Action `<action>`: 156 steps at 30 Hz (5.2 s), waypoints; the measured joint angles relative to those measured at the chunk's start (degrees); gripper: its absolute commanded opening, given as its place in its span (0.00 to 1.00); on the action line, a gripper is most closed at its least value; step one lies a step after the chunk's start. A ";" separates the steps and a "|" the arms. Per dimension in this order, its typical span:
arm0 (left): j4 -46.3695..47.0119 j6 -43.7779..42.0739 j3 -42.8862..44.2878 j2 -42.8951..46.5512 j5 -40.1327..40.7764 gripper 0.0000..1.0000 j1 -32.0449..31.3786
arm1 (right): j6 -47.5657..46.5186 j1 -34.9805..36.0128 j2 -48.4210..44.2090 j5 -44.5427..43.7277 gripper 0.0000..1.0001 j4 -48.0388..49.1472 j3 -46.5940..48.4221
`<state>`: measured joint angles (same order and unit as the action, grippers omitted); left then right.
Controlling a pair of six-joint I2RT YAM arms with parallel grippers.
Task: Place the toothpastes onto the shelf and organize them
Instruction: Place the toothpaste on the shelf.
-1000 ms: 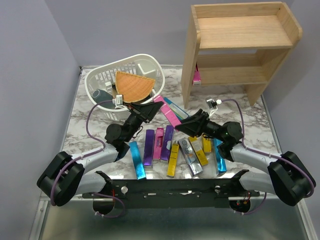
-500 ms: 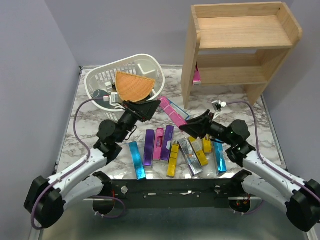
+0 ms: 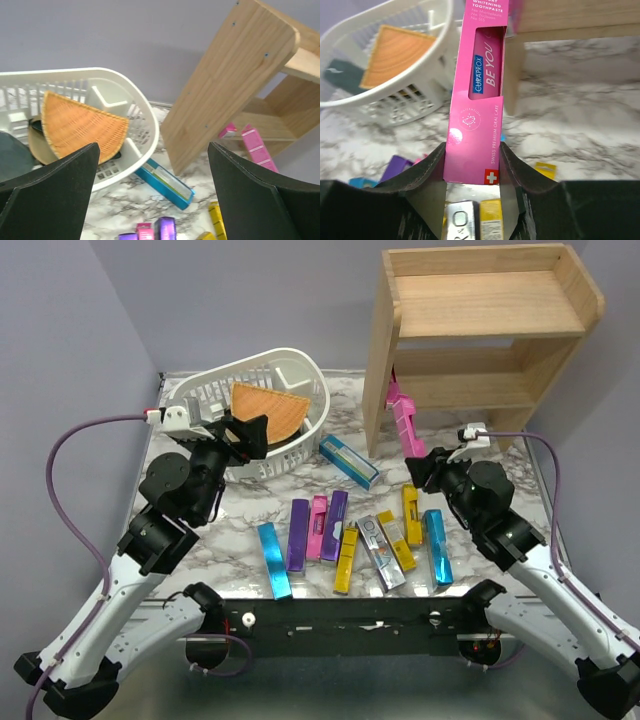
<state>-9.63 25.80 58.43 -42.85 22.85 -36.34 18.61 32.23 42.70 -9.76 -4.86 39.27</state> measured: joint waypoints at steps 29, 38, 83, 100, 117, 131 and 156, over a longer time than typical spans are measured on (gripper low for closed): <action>-1.09 -13.70 -10.91 5.09 -0.37 0.99 8.48 | -17.20 -10.49 32.46 -8.24 0.40 14.99 17.59; -0.94 -13.75 -10.99 5.84 -0.46 0.99 10.14 | -17.18 -11.15 38.73 -5.20 0.43 18.53 19.17; -0.68 -13.70 -11.37 4.74 -1.92 0.99 11.54 | 9.25 -22.69 33.88 6.38 0.58 23.15 17.42; -0.70 -13.70 -11.37 3.98 -2.14 0.99 11.63 | 19.45 -24.39 44.46 17.20 0.55 28.85 20.15; -0.70 -13.70 -11.37 3.93 -2.99 0.99 11.63 | 20.65 -24.70 48.37 24.46 0.44 30.73 22.03; -0.70 -13.70 -11.37 3.93 -3.10 0.99 11.63 | 19.78 -25.33 48.57 27.15 0.55 31.17 22.10; -7.26 -7.45 -7.48 -12.15 -17.20 0.99 11.63 | 14.34 -23.34 15.47 18.78 0.97 13.60 1.53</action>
<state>-16.88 18.35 50.96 -55.00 5.65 -24.71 32.95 8.88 58.17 9.02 8.73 40.80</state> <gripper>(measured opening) 0.991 0.965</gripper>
